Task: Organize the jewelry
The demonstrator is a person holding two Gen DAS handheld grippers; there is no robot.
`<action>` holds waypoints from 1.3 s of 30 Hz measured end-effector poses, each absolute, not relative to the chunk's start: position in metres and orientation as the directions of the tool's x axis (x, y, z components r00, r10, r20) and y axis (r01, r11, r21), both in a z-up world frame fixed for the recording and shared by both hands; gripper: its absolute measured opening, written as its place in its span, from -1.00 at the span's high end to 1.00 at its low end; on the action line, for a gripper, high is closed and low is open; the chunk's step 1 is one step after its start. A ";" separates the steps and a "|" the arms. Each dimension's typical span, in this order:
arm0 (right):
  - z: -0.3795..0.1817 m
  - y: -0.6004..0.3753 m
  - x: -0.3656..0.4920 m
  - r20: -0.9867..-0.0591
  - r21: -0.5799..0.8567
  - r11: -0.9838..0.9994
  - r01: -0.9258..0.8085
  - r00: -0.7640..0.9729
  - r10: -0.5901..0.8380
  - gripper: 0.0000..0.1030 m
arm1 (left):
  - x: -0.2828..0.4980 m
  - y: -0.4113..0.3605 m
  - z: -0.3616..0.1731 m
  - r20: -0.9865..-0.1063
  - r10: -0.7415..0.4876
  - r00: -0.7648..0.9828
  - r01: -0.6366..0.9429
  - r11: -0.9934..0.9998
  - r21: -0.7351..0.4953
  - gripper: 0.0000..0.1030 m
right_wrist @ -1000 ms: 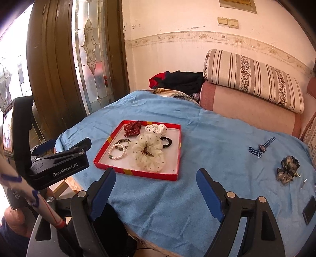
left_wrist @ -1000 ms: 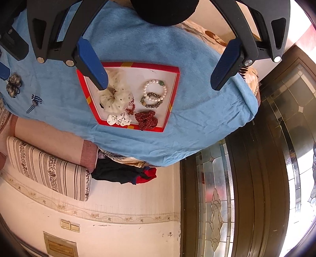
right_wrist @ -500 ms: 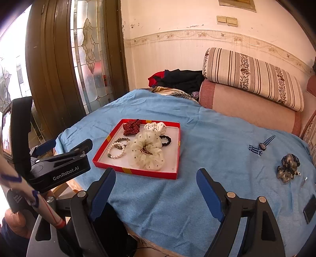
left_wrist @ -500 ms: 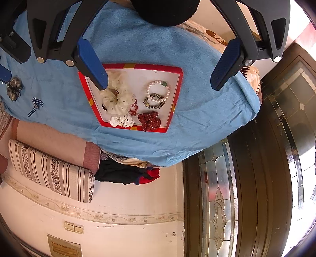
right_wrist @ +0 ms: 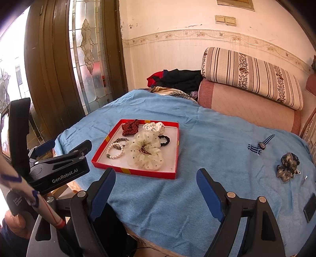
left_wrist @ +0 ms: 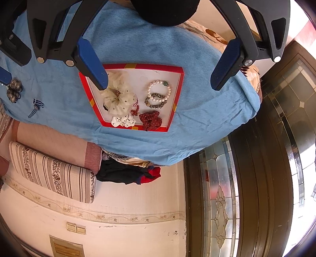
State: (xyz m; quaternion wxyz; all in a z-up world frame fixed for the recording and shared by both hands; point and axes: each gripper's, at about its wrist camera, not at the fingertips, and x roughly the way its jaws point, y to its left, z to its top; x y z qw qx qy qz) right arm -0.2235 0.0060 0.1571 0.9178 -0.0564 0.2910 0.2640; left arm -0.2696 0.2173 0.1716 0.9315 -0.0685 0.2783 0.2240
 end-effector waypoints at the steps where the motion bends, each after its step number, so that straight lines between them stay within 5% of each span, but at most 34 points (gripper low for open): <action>1: 0.157 0.005 -0.223 -0.564 0.051 0.855 -0.517 0.691 0.452 -0.70 | -0.269 0.217 0.172 -0.549 0.380 0.744 -0.455 0.890 -0.002 -1.00; 39: 0.152 -0.013 -0.210 -0.567 0.102 0.868 -0.486 0.689 0.452 -0.70 | -0.257 0.207 0.167 -0.576 0.370 0.729 -0.419 0.907 0.052 -1.00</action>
